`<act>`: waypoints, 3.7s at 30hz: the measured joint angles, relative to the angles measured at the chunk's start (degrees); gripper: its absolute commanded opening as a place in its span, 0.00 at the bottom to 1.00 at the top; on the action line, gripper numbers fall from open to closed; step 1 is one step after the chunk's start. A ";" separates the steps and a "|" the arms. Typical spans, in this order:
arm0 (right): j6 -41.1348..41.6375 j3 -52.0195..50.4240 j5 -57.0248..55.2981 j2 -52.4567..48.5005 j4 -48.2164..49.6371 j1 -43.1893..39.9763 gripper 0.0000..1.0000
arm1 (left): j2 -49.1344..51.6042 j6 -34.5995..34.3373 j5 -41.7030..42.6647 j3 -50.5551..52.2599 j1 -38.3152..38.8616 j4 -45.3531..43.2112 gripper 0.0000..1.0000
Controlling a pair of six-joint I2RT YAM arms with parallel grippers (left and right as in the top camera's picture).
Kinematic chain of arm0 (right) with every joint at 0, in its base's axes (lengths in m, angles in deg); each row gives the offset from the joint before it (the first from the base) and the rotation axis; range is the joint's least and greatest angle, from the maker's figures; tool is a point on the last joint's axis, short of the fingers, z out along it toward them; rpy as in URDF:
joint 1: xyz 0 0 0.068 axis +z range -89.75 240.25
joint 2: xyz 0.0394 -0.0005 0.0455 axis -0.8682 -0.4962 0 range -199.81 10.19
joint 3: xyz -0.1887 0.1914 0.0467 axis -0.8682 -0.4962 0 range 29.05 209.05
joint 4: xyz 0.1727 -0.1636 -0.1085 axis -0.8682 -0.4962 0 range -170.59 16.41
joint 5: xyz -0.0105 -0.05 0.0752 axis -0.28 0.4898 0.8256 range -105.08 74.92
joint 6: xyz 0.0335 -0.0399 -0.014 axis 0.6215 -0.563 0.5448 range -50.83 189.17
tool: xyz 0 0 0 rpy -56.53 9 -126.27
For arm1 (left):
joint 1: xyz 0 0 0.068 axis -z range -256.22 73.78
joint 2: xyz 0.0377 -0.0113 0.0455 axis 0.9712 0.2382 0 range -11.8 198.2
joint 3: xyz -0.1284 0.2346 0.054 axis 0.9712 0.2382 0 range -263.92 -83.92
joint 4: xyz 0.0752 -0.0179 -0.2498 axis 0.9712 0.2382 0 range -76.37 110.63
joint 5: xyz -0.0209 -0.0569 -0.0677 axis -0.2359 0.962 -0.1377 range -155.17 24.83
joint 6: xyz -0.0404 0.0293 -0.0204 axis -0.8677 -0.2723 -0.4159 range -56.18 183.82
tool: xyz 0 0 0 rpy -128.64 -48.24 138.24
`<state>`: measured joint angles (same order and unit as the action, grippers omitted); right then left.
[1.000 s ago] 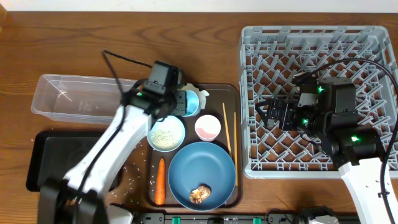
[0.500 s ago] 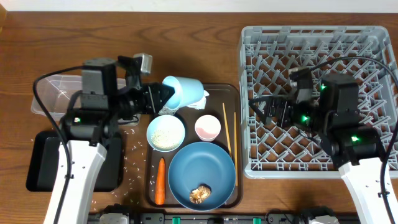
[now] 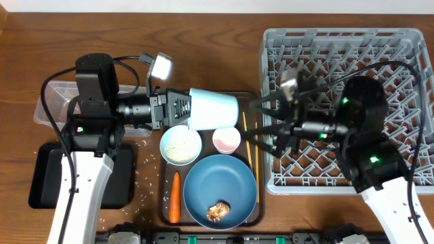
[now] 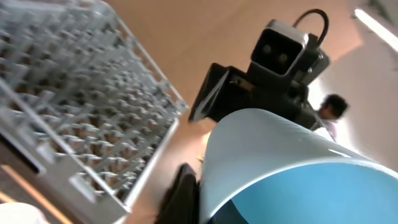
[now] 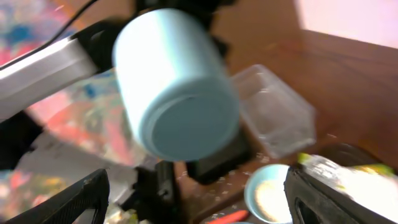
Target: Sort waste into correct bins and load items into the dishwasher rack
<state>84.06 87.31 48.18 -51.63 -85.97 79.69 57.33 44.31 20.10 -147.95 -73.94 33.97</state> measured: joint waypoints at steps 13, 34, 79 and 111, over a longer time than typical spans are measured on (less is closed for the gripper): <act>-4.94 0.00 -1.11 0.00 5.20 5.14 0.94 | 0.02 -1.49 3.32 0.00 0.26 -0.02 0.06; -4.68 0.00 -5.14 -4.68 16.37 7.54 0.84 | 0.13 -1.55 3.08 0.00 1.97 -0.02 0.06; -3.41 0.17 -52.28 9.27 -36.04 -33.86 0.42 | 0.44 -2.78 3.32 -0.07 -0.70 -0.92 0.71; 11.13 0.17 -62.53 -16.02 -37.79 -59.23 0.97 | 0.44 -2.78 3.34 -0.07 -0.70 -1.07 0.72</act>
<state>95.19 87.48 -14.35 -67.65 -123.76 20.46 57.76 41.54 23.45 -148.02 -74.64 32.90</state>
